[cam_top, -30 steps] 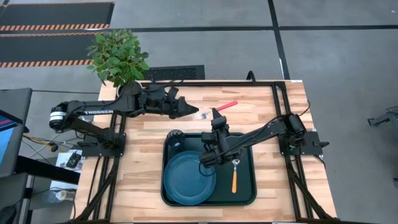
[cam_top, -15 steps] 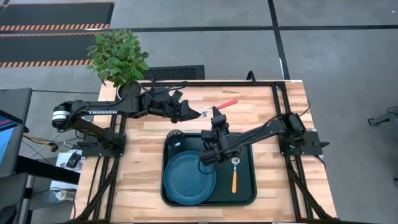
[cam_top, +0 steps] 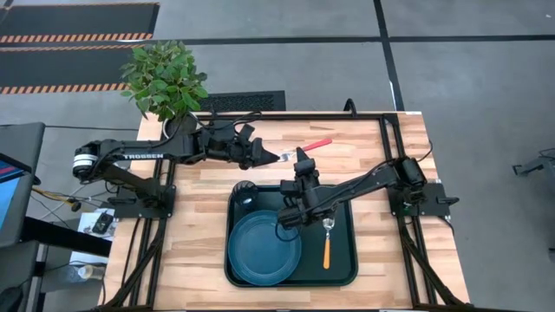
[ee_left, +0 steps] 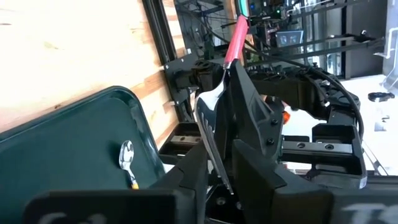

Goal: Pick and place plate/cup/fork/spoon on tray
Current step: Put the pink fork on the black serving tray to the left of the brown spoon

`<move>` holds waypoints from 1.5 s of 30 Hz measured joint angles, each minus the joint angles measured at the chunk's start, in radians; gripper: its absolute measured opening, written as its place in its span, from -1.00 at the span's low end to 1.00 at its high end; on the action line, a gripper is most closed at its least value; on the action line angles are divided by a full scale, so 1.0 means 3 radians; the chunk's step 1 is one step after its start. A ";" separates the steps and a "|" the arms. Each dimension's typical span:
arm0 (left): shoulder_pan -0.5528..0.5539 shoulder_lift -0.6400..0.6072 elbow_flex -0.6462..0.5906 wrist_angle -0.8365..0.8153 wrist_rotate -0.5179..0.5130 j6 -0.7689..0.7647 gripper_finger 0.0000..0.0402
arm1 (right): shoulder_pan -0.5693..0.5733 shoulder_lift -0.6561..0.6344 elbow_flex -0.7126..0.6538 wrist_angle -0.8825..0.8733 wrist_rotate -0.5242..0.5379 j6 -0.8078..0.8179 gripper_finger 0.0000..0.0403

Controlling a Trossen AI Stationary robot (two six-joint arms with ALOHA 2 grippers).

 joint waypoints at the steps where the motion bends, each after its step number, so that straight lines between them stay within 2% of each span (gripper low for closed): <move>1: 0.0000 0.0000 0.0000 -0.0001 0.0002 0.0001 -0.74 | 0.0001 0.0000 0.0000 0.0000 0.0000 0.0000 -0.90; 12: 0.0001 0.0000 -0.0001 -0.0052 -0.0072 0.0112 -0.96 | 0.0006 0.0000 0.0000 -0.0001 0.0011 -0.0022 -0.90; 20: 0.0004 0.0000 -0.0003 -0.0057 -0.0073 0.0224 -1.00 | 0.0006 -0.0001 0.0000 0.0004 0.0010 -0.0005 -0.83; 26: 0.0016 0.0000 -0.0003 -0.0047 -0.0111 0.0266 -1.00 | -0.0008 -0.0001 0.0000 0.0015 -0.0001 0.0280 -0.54; 35: 0.0130 -0.0001 -0.0003 -0.0003 -0.0056 0.0396 -1.00 | 0.0123 -0.0001 0.0000 0.0092 -0.0039 0.0542 0.11; 38: 0.0183 -0.0004 0.0000 0.0001 -0.0062 0.0520 -1.00 | 0.0234 -0.0001 0.0000 0.0093 -0.0082 0.0734 0.21; 41: 0.0232 -0.0005 0.0000 -0.0009 -0.0054 0.0696 -1.00 | 0.0375 -0.0001 0.0000 0.0093 -0.0401 0.1084 0.23; 45: 0.0309 -0.0005 0.0003 -0.0073 0.0070 0.1090 -1.00 | 0.0508 -0.0030 -0.0004 0.0034 -0.1398 0.1850 0.21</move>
